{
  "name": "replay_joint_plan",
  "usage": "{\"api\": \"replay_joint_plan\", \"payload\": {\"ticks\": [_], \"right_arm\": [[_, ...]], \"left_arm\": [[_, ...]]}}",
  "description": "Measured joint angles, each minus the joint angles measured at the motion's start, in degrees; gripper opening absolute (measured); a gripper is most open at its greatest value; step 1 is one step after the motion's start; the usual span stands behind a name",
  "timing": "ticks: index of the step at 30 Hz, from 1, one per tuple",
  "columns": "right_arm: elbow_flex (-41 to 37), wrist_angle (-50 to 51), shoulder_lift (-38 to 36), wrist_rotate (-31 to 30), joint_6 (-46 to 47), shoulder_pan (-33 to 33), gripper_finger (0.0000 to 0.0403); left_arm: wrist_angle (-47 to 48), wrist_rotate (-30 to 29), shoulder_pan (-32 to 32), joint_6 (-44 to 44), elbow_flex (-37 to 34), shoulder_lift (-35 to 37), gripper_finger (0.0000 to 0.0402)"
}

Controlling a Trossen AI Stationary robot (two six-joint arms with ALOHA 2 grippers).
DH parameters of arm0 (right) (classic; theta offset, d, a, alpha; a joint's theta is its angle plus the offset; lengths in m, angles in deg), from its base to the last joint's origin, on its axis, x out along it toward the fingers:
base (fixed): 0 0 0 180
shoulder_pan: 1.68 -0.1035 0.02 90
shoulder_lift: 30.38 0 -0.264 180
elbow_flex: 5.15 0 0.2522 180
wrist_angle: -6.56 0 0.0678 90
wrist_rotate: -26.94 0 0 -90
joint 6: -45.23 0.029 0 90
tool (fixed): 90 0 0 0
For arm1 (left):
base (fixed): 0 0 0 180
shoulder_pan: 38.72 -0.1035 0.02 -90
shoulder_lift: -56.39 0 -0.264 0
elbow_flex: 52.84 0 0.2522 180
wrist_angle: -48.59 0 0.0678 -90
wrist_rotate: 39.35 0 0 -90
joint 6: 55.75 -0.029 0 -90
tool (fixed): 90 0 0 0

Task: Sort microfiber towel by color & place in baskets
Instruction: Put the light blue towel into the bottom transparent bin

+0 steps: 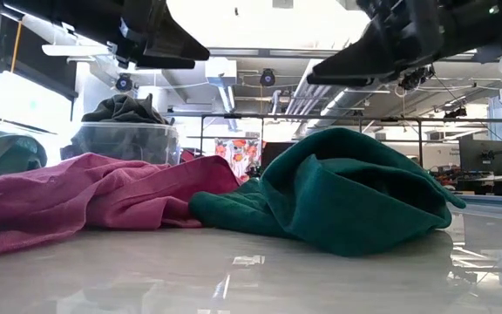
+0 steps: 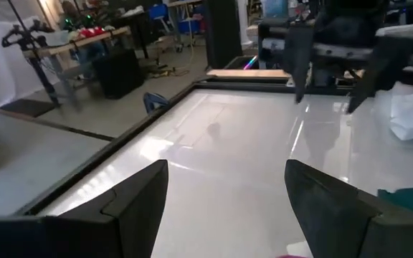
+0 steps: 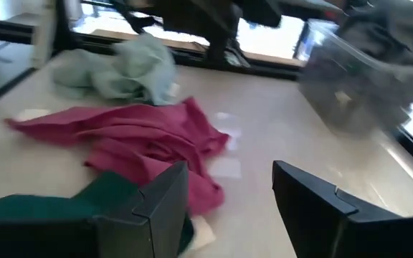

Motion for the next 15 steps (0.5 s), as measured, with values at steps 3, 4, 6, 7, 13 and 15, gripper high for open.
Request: {"api": "replay_joint_plan", "payload": {"ticks": [3, 4, 6, 7, 13, 15], "right_arm": [[0.0, -1.5, 1.0, 2.5, -2.0, -1.9, 0.0199], [0.0, -2.5, 1.8, 3.2, -2.7, -2.4, 0.0199], [0.4, -4.3, 4.0, 4.0, -3.3, -3.4, 0.0199], [0.9, -4.7, 5.5, 4.1, -3.3, -3.8, 0.0199], [8.0, -4.7, 14.6, 4.2, -3.6, -4.1, 0.0199], [10.7, -4.0, 17.2, 4.2, -3.9, -3.4, 0.02]], "left_arm": [[-0.4, 0.1, 0.5, 1.7, 0.0, -1.3, 0.0268], [-0.9, 0.1, 0.8, 1.8, 0.0, -1.8, 0.0268], [-1.7, 0.3, 1.3, 1.8, 0.0, -2.8, 0.0268], [-2.2, 0.3, 1.6, 1.8, 0.0, -3.4, 0.0268], [-2.6, 0.4, 3.3, -2.0, 0.0, -4.7, 0.0268], [-1.0, 0.6, 5.1, -5.6, 0.6, -4.2, 0.0268]]}}
